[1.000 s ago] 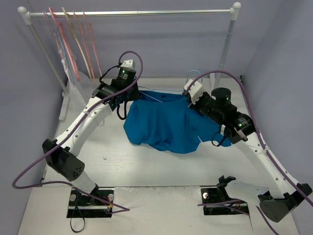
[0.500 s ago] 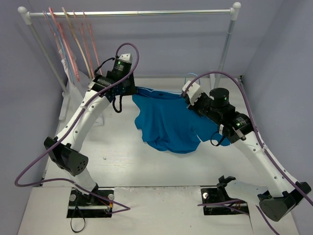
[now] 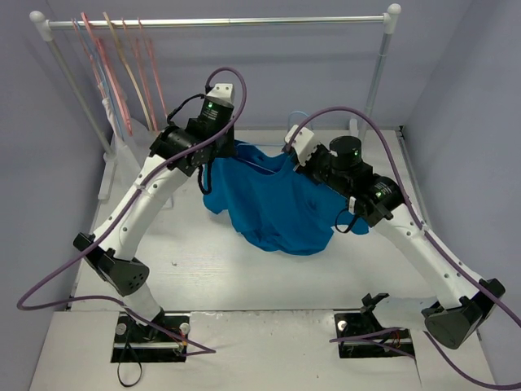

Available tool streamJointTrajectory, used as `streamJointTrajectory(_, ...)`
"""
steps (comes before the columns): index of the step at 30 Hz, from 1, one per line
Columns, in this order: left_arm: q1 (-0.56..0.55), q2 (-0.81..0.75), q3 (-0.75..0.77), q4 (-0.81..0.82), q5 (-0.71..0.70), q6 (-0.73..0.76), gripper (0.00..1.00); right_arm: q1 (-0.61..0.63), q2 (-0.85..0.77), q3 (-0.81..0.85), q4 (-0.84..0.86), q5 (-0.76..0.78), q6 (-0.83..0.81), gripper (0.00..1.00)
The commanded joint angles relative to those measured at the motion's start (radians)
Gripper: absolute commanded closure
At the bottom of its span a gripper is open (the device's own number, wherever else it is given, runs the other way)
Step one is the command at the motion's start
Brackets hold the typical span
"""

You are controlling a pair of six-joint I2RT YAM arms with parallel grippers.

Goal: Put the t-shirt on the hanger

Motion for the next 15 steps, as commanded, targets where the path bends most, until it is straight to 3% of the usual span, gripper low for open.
streamJointTrajectory(1,-0.026,-0.040,0.079,-0.001,-0.046,0.025,1.00,0.003,-0.005,0.069,0.199,0.017,0.038,1.00)
streamJointTrajectory(6,-0.132,-0.047,0.125,-0.004,-0.143,0.066,1.00,0.003,0.016,0.096,0.271,0.033,0.073,1.00)
streamJointTrajectory(15,-0.198,-0.053,0.204,0.008,-0.186,0.109,1.00,0.003,0.003,0.133,0.420,-0.078,0.079,1.00)
